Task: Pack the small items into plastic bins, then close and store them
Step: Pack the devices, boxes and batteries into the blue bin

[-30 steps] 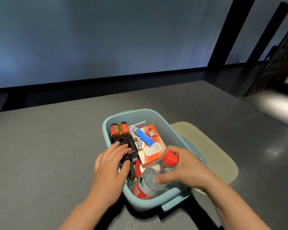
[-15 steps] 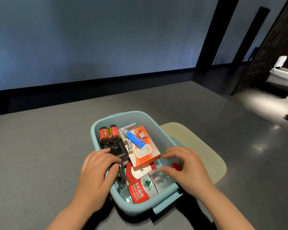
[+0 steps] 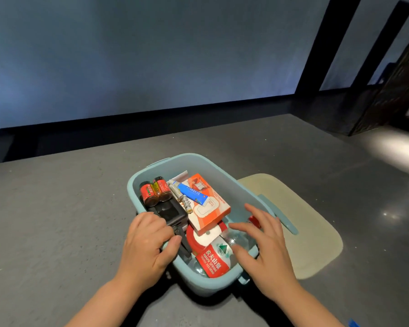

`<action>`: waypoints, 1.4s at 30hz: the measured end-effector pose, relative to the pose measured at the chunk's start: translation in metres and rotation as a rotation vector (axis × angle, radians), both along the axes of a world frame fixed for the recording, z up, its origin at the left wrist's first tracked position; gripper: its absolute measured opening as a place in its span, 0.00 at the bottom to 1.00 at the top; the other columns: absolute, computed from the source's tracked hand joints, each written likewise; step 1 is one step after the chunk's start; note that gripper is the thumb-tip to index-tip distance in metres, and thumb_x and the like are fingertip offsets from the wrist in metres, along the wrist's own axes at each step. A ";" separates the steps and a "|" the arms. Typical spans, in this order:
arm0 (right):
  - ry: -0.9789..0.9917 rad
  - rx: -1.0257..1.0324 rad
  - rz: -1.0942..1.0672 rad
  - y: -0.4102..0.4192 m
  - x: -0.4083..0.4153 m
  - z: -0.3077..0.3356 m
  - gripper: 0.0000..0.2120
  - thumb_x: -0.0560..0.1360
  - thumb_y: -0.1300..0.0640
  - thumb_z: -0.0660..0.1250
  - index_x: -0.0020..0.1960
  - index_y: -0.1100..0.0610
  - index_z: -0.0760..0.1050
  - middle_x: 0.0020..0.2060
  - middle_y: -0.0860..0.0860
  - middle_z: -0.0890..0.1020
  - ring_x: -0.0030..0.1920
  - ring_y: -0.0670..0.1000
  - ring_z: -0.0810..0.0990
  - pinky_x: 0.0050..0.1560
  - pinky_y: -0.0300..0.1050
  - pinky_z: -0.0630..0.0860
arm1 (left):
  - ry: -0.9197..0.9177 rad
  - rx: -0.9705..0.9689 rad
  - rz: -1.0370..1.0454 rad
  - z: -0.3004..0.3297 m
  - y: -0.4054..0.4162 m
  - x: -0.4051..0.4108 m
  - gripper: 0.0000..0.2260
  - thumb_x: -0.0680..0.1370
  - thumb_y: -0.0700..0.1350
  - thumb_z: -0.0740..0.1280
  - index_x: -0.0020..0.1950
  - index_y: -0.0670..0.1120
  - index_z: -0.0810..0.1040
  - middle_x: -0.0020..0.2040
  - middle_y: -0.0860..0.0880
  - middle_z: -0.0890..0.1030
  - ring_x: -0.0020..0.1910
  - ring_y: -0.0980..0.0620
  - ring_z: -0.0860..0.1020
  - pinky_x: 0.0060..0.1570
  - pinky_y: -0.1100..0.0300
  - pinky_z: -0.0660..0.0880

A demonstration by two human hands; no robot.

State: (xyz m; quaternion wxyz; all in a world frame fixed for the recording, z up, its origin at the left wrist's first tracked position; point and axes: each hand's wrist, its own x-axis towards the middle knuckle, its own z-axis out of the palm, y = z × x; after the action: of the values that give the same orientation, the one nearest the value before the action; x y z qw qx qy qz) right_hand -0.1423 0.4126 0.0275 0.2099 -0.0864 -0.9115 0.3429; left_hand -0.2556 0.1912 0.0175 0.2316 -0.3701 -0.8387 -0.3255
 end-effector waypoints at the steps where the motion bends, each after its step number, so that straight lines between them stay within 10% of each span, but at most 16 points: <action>1: -0.002 -0.002 0.051 0.005 -0.008 0.002 0.15 0.67 0.44 0.63 0.53 0.34 0.76 0.69 0.34 0.64 0.69 0.40 0.60 0.69 0.55 0.64 | -0.011 0.001 0.036 0.000 -0.003 0.004 0.25 0.81 0.56 0.50 0.30 0.45 0.70 0.30 0.52 0.67 0.34 0.51 0.67 0.47 0.59 0.62; 12: -0.168 0.294 0.487 0.042 -0.114 0.019 0.34 0.67 0.50 0.52 0.74 0.44 0.62 0.78 0.44 0.51 0.77 0.44 0.44 0.76 0.55 0.49 | -0.126 0.013 0.183 0.007 -0.001 0.056 0.13 0.77 0.54 0.57 0.38 0.54 0.77 0.35 0.59 0.74 0.37 0.57 0.70 0.48 0.59 0.62; 17: -0.196 0.492 0.540 0.048 -0.135 0.028 0.28 0.76 0.45 0.49 0.76 0.42 0.57 0.78 0.45 0.49 0.77 0.46 0.46 0.76 0.48 0.46 | -0.135 -0.111 0.122 0.019 -0.001 0.056 0.10 0.77 0.54 0.59 0.42 0.55 0.79 0.37 0.59 0.76 0.38 0.57 0.71 0.42 0.59 0.67; 24: -0.075 0.427 0.344 0.004 -0.086 0.027 0.20 0.77 0.51 0.58 0.67 0.44 0.72 0.72 0.44 0.66 0.73 0.45 0.58 0.75 0.47 0.50 | -0.133 -0.182 0.173 0.032 -0.034 0.024 0.12 0.76 0.55 0.58 0.38 0.54 0.78 0.35 0.60 0.76 0.37 0.59 0.73 0.35 0.63 0.70; 31: 0.180 0.341 0.418 -0.060 -0.034 0.011 0.11 0.75 0.41 0.63 0.43 0.46 0.78 0.38 0.39 0.80 0.40 0.42 0.77 0.47 0.42 0.67 | -0.127 -0.107 0.323 0.024 -0.064 0.023 0.14 0.75 0.55 0.58 0.34 0.52 0.76 0.31 0.58 0.74 0.32 0.57 0.72 0.34 0.61 0.67; 42: 0.082 0.333 0.531 -0.014 -0.066 0.016 0.11 0.76 0.40 0.63 0.48 0.45 0.79 0.44 0.37 0.79 0.51 0.40 0.71 0.62 0.40 0.57 | -0.165 -0.032 0.306 0.021 -0.040 0.042 0.11 0.74 0.57 0.59 0.40 0.56 0.80 0.36 0.61 0.77 0.38 0.58 0.76 0.38 0.59 0.71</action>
State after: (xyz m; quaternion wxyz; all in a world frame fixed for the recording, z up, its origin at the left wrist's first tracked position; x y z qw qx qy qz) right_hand -0.2079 0.3991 0.0432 0.1611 0.2039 -0.9366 0.2351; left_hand -0.2140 0.1509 0.0384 0.2028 -0.2137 -0.9066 -0.3021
